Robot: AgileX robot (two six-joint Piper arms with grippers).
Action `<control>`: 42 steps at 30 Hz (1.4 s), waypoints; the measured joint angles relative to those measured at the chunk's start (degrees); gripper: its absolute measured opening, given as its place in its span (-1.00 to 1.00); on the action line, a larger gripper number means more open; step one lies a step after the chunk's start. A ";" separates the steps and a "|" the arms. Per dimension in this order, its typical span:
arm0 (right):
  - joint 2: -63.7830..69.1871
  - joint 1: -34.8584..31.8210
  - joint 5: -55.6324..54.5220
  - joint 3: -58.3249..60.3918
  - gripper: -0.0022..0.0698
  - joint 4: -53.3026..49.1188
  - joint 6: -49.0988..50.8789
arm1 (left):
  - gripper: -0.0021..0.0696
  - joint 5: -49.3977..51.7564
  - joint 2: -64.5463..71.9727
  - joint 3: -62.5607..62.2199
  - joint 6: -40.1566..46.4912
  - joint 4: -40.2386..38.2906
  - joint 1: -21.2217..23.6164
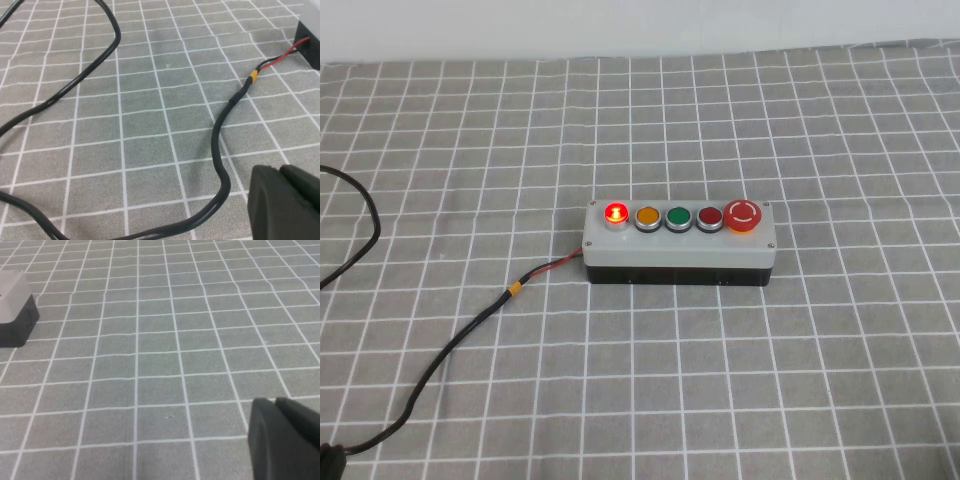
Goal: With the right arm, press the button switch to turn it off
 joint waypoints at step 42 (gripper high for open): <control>0.00 0.00 -30.19 0.00 -0.98 0.11 0.00 | -0.95 0.00 0.00 0.00 0.00 0.00 0.00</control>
